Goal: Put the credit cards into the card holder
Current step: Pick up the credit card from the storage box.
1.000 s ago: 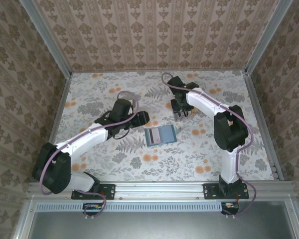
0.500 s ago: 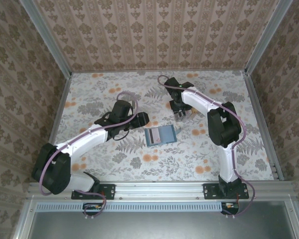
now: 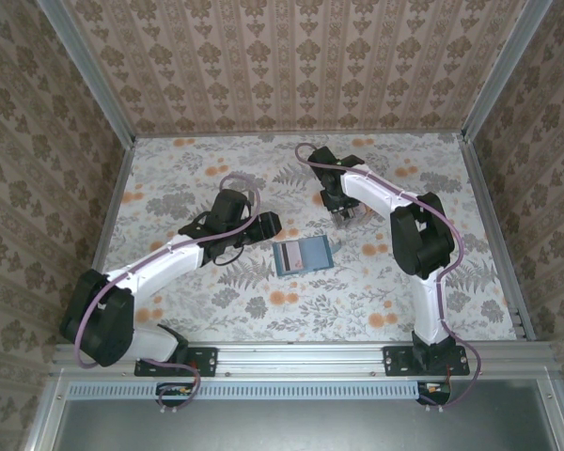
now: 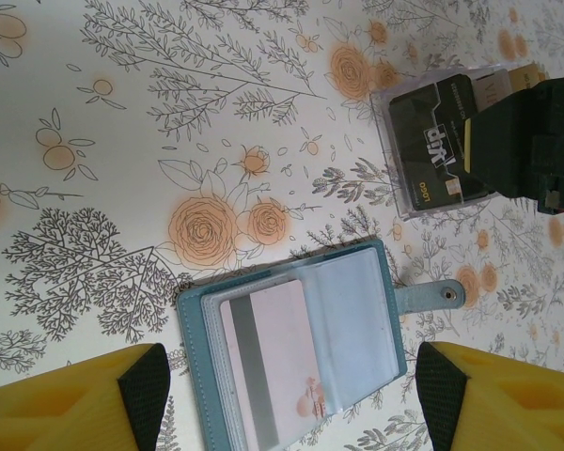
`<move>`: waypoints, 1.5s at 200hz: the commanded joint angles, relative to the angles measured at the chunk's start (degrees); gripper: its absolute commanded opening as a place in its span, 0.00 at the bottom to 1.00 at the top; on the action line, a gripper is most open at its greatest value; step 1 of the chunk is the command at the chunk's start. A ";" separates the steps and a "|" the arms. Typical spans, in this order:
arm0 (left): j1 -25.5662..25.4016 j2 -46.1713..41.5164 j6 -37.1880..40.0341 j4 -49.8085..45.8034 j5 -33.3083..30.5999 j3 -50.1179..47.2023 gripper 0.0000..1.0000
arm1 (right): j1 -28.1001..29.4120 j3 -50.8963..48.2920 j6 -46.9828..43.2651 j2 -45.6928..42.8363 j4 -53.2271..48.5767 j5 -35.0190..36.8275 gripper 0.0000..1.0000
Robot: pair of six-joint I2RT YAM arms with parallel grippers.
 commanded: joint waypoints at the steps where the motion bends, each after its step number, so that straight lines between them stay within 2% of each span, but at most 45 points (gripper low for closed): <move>1: 0.48 0.88 -0.61 0.63 0.66 -0.33 0.73 | -0.27 -0.69 -0.91 -1.95 -0.62 3.34 0.20; 45: 0.48 1.06 -0.83 0.90 0.79 -0.59 0.73 | -0.36 -1.01 -0.87 -2.65 -0.62 3.56 0.19; 56: 0.48 1.15 -0.88 0.81 0.75 -0.55 0.73 | -0.36 -1.20 -0.90 -2.83 -0.63 3.26 0.13; 99: 0.55 1.99 -0.75 0.54 1.29 -0.08 0.73 | -0.45 -2.10 -0.04 -4.39 -0.53 1.83 0.09; 164: 0.57 2.29 -0.97 0.65 1.63 -0.12 0.73 | -1.10 -3.69 1.06 -7.64 0.15 -4.63 0.01; 222: 0.61 3.43 -0.71 0.45 3.27 1.49 0.73 | -1.90 -4.98 3.76 -11.00 1.00 -9.34 0.00; 300: 1.95 4.83 -4.41 5.39 9.68 1.93 0.73 | -5.34 -12.27 10.81 -21.74 7.50 -24.34 0.00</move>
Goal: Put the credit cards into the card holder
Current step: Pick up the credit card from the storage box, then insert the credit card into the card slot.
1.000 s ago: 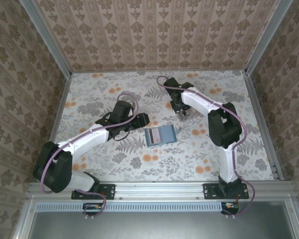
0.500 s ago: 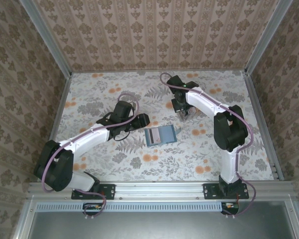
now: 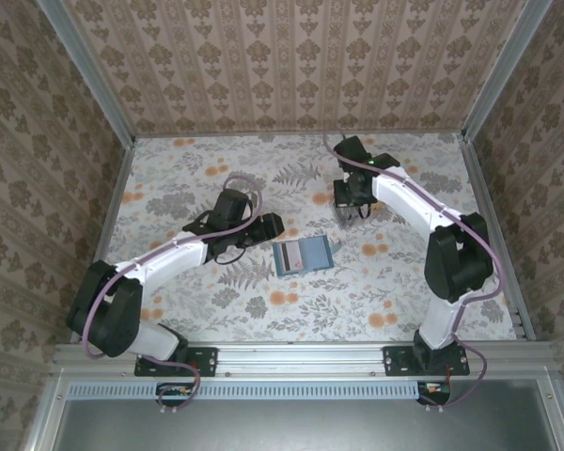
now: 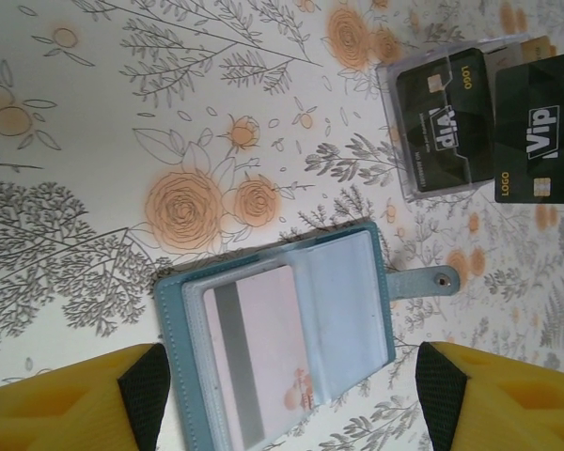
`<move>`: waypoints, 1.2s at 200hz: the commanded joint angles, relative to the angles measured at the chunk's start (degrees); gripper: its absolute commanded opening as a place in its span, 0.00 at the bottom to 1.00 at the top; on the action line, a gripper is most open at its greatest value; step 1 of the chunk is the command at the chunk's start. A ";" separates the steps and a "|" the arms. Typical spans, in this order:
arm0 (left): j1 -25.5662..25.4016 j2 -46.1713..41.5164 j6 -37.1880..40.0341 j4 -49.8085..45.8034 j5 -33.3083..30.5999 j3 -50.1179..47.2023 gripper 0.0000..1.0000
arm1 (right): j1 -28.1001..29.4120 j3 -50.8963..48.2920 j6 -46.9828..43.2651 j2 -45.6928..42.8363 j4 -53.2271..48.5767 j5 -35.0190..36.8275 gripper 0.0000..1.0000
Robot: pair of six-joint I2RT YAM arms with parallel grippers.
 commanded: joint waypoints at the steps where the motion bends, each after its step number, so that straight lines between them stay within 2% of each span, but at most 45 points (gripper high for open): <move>1: 0.83 1.32 -2.48 3.31 4.12 1.83 0.73 | -1.07 -2.03 4.17 -4.27 3.22 -7.73 0.00; 59: 3.33 3.51 -9.26 13.51 12.82 1.45 0.72 | -2.38 -12.19 16.25 -12.95 16.62 -26.33 0.00; 117: 4.22 6.74 -16.64 25.21 19.26 1.03 0.69 | -2.38 -20.04 25.42 -15.49 28.39 -37.61 0.00; 144: 4.29 8.49 -19.60 30.81 20.53 0.69 0.66 | -2.40 -22.58 28.42 -15.99 32.91 -40.65 0.00; 147: 4.31 8.78 -19.82 31.34 22.12 0.77 0.65 | -2.34 -22.70 28.60 -16.01 33.17 -40.90 0.00; 184: 4.28 10.73 -23.51 37.87 23.82 0.11 0.60 | -2.39 -23.36 28.70 -15.88 33.63 -42.66 0.00; 240: 4.31 11.61 -24.54 39.71 25.08 -0.09 0.53 | -2.38 -25.85 31.70 -15.65 38.77 -45.23 0.00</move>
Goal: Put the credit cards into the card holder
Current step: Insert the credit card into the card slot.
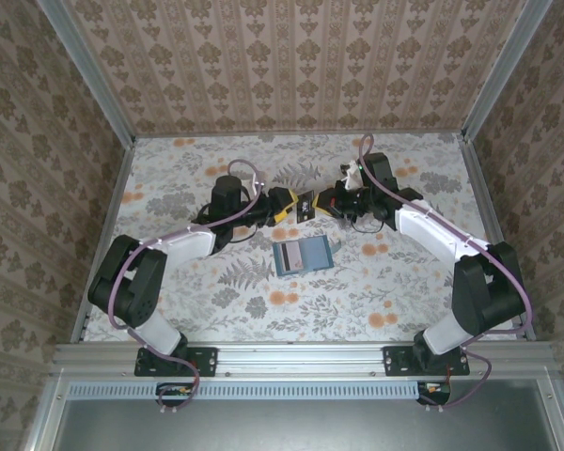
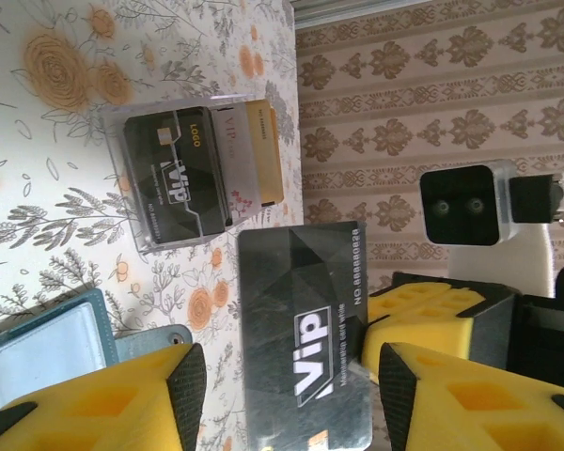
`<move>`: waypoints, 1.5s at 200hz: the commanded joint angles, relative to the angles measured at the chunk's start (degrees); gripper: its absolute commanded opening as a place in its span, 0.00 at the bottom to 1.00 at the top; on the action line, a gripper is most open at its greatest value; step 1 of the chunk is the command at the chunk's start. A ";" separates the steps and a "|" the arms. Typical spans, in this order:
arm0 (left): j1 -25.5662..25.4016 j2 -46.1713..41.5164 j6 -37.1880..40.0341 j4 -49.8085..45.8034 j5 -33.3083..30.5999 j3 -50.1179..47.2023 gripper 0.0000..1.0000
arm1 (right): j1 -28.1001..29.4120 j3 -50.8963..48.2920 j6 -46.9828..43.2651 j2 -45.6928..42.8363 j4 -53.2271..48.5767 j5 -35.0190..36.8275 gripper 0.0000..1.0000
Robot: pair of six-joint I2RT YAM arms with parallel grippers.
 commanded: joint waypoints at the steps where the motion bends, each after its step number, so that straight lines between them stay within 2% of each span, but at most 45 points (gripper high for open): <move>1: 0.27 0.86 -1.26 3.26 2.14 -0.33 0.53 | -0.12 -1.64 2.55 -1.66 3.83 -2.95 0.00; 66: 0.14 1.99 -3.01 6.34 2.62 -0.99 0.51 | -0.03 -2.34 4.62 -1.65 6.70 -3.22 0.00; 81: 0.05 1.98 -2.85 6.41 2.94 -1.01 0.45 | 0.07 -2.49 4.61 -1.42 6.81 -3.52 0.00; 95: 0.00 2.02 -2.42 6.40 3.43 -0.94 0.33 | 0.04 -2.90 5.26 -1.07 8.05 -4.14 0.00; 107: -0.09 2.01 -2.37 6.23 3.61 -0.55 0.32 | -0.04 -3.32 5.48 -0.99 8.70 -4.25 0.00; 130: -0.30 1.92 -1.95 6.24 3.74 -0.04 0.21 | -0.12 -4.14 5.34 -1.22 8.56 -3.66 0.00; 138: -0.26 1.73 -1.94 6.24 3.53 -0.16 0.15 | -0.11 -4.05 4.92 -1.11 7.95 -3.57 0.00; 180: -0.26 0.64 -2.05 5.83 1.58 -2.55 0.00 | -0.12 -3.83 1.63 -1.50 3.33 -1.06 0.11; 191: -0.26 -0.01 -1.99 5.51 0.39 -3.46 0.00 | -0.08 -3.83 0.18 -1.52 1.74 -0.08 0.12; 202: -0.26 -0.79 -1.88 4.13 -1.22 -4.36 0.00 | -0.07 -3.68 -1.93 -1.67 -1.02 1.73 0.20; 219: -0.42 -2.21 -1.10 1.39 -4.04 -5.27 0.00 | 0.12 -3.50 -5.80 -1.38 -5.45 5.14 0.22; 230: -0.92 -3.43 -0.20 -0.45 -5.93 -6.03 0.00 | 0.35 -3.39 -8.04 -0.58 -8.04 7.36 0.27; 269: -5.00 -7.17 6.47 -14.31 -14.27 -6.27 0.00 | 1.23 -3.29 -11.58 4.38 -12.15 10.29 0.28; 300: -7.58 -6.75 5.21 -12.67 -16.91 -9.24 0.00 | 2.50 -2.93 -13.06 7.12 -13.51 12.59 0.28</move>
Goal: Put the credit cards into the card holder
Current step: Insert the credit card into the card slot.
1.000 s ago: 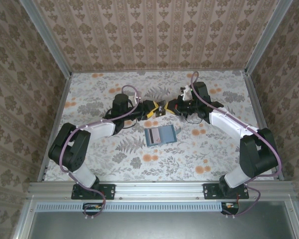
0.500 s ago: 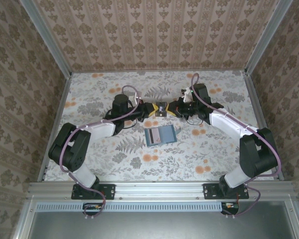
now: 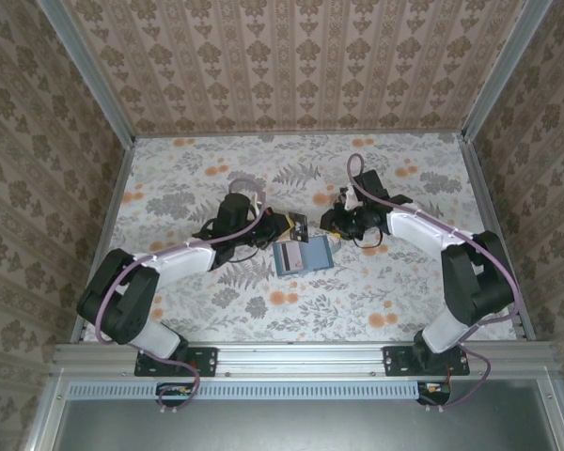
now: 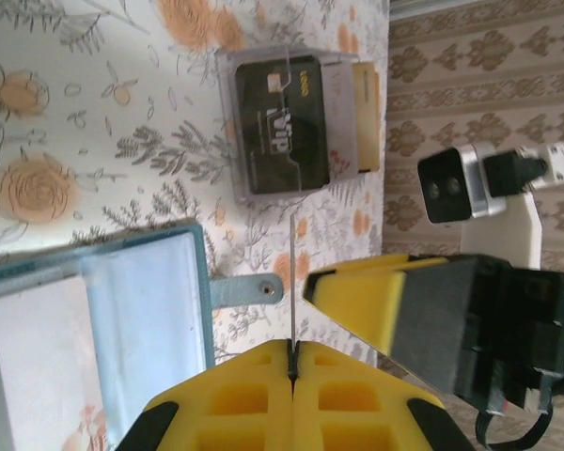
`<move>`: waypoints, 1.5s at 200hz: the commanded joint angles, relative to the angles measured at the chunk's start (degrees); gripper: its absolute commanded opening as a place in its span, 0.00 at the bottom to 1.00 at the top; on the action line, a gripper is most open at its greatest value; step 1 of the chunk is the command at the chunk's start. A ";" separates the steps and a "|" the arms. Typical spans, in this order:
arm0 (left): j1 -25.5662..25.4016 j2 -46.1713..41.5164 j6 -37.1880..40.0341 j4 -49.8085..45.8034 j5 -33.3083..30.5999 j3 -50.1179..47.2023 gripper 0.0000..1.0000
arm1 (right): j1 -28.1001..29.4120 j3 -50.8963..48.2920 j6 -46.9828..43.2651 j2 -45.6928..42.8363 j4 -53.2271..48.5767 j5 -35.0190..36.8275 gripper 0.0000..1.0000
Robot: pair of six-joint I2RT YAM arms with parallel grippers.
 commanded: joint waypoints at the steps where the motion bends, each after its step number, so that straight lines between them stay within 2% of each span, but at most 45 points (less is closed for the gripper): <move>1: -1.36 -0.22 1.79 -2.85 -4.46 -2.47 0.00 | 1.11 0.47 -3.20 2.13 -4.07 3.43 0.28; 50: -3.08 4.89 -0.85 3.52 -4.48 -4.05 0.00 | 1.42 -0.10 -3.71 5.97 -4.63 7.27 0.28; 101: -3.28 6.99 -1.12 3.34 -5.71 -4.53 0.00 | 1.85 -3.58 -2.06 8.23 -2.20 7.45 0.24; 185: -2.91 0.49 -0.63 -0.70 -8.62 -7.99 0.00 | 5.66 -9.34 3.62 6.41 2.72 7.68 0.18; 228: -2.29 -3.82 1.85 -4.40 -9.98 -9.16 0.00 | 7.60 -10.27 5.97 6.41 4.14 8.85 0.18; 300: 0.23 -4.28 8.47 -9.29 -8.24 -7.63 0.00 | 8.00 -9.61 6.08 6.79 3.22 10.15 0.18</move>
